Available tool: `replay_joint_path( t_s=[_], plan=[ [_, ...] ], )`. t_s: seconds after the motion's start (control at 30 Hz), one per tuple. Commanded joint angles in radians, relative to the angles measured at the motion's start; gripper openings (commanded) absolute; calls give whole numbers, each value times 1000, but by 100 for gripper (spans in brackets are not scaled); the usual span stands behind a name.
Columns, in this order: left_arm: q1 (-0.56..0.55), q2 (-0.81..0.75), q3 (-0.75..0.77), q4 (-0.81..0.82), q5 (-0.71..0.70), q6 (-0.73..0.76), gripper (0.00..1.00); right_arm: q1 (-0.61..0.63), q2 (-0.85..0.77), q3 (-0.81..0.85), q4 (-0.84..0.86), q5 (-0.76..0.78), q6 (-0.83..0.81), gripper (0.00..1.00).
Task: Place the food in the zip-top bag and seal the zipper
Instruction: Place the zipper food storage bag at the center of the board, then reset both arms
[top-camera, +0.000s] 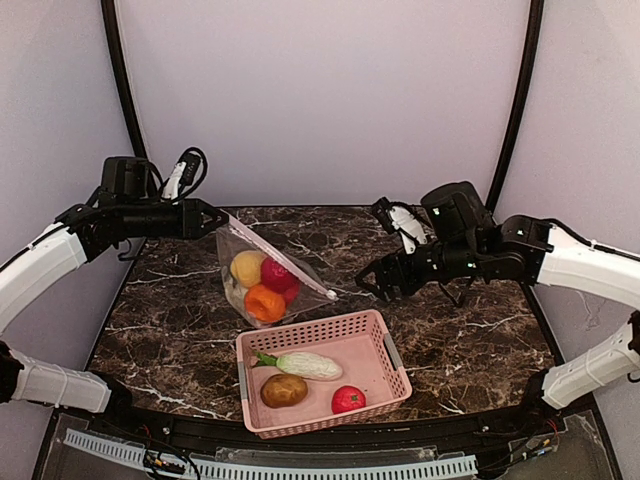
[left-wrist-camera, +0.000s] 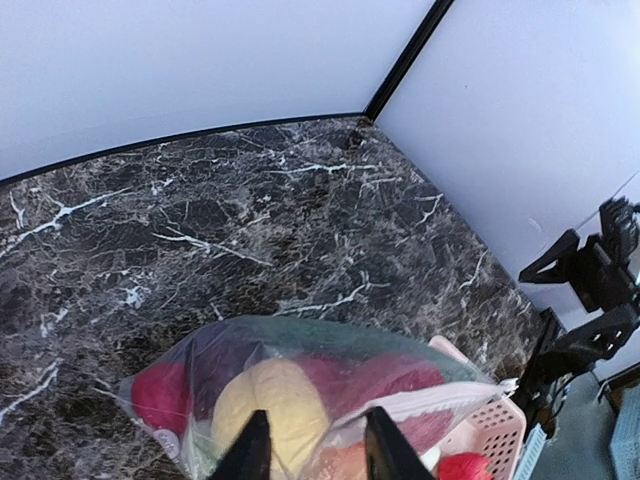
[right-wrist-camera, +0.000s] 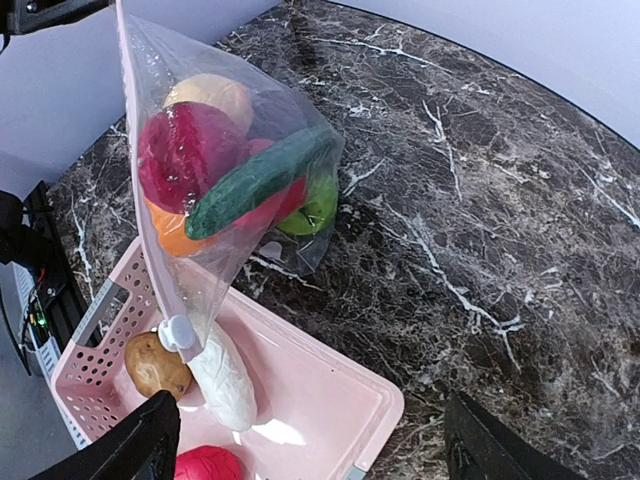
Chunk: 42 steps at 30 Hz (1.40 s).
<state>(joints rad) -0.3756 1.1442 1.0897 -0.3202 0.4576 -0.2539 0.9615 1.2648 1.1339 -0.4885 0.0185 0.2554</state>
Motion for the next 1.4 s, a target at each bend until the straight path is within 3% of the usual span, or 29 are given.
replay_joint_path(
  t_s=[0.0, 0.13, 0.27, 0.33, 0.7, 1.07, 1.37],
  plan=[
    [6, -18, -25, 52, 30, -10, 51, -24, -27, -6, -22, 55, 93, 92],
    [7, -60, -40, 47, 18, -4, 79, -52, -30, 14, -49, 55, 148, 99],
    [10, -106, -55, -3, -34, -4, 94, -94, -24, 12, -71, 53, 184, 99],
    [17, -124, -62, -39, -68, -7, 97, -119, -20, 3, -82, 50, 201, 99],
    [137, -249, -109, -188, -159, -11, 99, -303, -67, -93, -102, 9, 249, 99],
    [256, -332, -137, -356, -322, 90, 99, -555, -200, -188, -109, -6, 256, 99],
    [261, -477, -223, -289, -417, 129, 99, -575, -451, -288, 15, 113, 111, 99]
  ],
)
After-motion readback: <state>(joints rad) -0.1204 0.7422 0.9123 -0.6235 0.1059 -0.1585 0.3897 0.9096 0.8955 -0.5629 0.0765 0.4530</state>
